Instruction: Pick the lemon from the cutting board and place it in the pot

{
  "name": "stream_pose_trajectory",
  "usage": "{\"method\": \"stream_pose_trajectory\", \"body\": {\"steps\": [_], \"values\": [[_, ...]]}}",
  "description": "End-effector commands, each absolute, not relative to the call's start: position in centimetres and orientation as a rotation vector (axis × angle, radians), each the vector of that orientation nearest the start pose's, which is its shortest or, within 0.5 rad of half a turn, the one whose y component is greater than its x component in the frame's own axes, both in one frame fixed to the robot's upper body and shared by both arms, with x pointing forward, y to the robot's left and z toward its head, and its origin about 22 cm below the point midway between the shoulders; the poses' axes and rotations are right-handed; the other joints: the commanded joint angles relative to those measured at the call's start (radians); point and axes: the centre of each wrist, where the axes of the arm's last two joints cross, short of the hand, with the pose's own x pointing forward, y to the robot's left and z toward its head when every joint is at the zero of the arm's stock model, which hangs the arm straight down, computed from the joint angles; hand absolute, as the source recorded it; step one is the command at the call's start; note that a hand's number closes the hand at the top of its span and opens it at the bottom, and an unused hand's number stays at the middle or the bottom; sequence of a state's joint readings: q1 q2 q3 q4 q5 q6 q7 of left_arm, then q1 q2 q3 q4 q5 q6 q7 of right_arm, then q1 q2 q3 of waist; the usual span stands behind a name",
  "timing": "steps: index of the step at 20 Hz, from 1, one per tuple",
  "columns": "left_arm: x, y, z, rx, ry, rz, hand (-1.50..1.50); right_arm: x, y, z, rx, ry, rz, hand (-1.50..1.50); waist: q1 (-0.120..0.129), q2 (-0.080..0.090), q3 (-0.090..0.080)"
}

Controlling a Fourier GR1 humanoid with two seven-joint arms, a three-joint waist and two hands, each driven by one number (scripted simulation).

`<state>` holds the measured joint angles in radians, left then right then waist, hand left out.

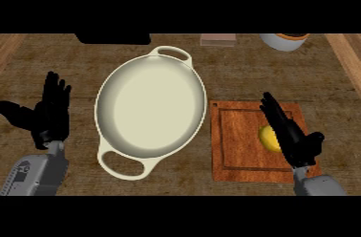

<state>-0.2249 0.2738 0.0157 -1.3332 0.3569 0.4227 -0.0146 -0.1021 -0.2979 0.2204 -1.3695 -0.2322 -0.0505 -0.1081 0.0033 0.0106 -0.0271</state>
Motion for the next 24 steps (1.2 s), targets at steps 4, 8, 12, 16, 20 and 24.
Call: {"method": "stream_pose_trajectory", "body": {"steps": [4,8,12,16,20,24], "values": [[27.6,33.3,0.9,0.495,-1.386,0.036,0.00,28.3,-25.3,3.0,0.001,-1.620,0.343,1.50,0.001,-0.013,0.028],[25.5,35.0,-1.4,0.538,-1.200,-0.017,0.00,29.4,-30.7,6.0,-0.653,-1.782,0.331,1.50,-0.051,-0.024,0.025],[27.1,35.5,1.2,0.558,-1.159,-0.079,0.00,26.0,-25.5,1.8,-0.724,-1.916,0.269,-1.50,-0.032,-0.017,0.029],[25.7,34.0,1.2,0.534,-1.150,-0.105,0.00,21.6,-23.3,2.8,-0.762,-1.891,0.302,-1.50,-0.017,-0.018,0.026],[25.1,33.8,1.8,0.537,-1.142,-0.103,0.00,20.1,-25.7,5.5,-0.826,-1.721,0.549,-1.50,-0.012,-0.020,0.025],[27.0,33.7,3.7,0.518,-1.163,-0.089,0.00,20.5,-26.2,8.8,-0.964,-1.502,0.692,-1.50,-0.019,-0.020,0.022]]}}
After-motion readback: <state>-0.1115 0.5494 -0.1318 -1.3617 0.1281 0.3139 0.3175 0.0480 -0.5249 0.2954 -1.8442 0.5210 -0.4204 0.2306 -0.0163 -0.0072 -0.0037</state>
